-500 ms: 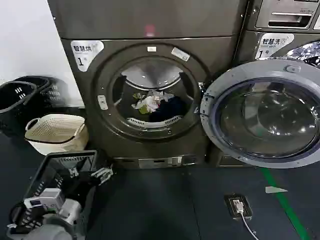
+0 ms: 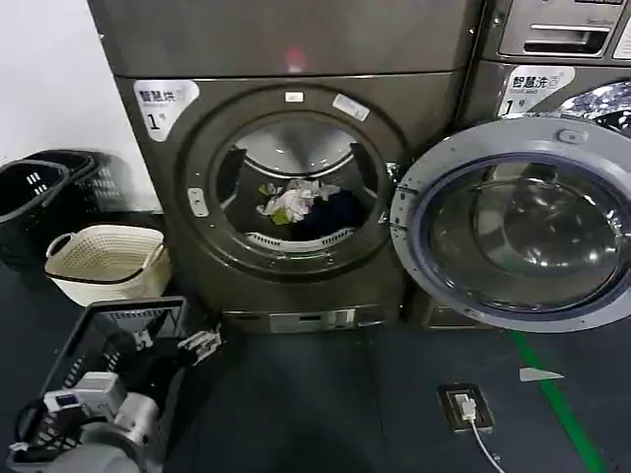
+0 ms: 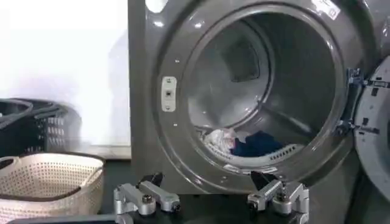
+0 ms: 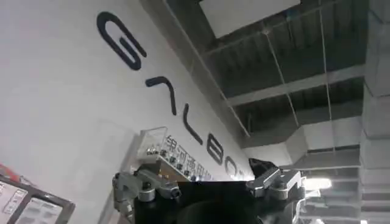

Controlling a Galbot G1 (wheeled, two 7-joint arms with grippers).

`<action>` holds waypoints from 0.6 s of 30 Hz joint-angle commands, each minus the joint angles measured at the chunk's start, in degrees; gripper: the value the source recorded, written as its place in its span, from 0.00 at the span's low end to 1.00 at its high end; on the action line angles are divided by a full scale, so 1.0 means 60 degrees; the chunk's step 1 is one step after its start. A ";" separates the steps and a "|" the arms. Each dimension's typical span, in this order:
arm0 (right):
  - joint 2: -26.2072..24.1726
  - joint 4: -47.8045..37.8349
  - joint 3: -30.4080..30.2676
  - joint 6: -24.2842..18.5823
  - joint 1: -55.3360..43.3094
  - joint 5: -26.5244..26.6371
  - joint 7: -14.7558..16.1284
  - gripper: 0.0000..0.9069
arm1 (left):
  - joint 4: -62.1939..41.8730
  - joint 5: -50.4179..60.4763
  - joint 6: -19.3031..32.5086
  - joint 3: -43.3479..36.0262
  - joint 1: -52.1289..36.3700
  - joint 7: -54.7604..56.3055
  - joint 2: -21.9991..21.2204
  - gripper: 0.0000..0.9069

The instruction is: Grasp the clothes from the dryer.

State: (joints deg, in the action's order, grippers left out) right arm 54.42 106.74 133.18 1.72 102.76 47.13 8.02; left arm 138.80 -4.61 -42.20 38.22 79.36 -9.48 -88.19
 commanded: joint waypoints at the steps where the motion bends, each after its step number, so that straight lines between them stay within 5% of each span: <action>1: 0.0005 0.0031 -0.0031 0.0001 -0.0027 -0.0010 0.0029 1.00 | -0.0018 -0.0042 -0.0092 0.0111 0.0012 -0.0024 0.0019 1.00; 18: 0.0053 0.0068 -0.0042 0.0015 -0.0053 0.0006 0.0167 1.00 | 0.0040 -0.0106 -0.0087 0.0163 0.0060 -0.0083 0.0093 1.00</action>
State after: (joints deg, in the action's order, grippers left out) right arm 54.72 107.13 132.90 1.79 102.45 47.14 8.94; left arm 138.94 -5.18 -42.20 39.11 79.61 -9.88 -87.79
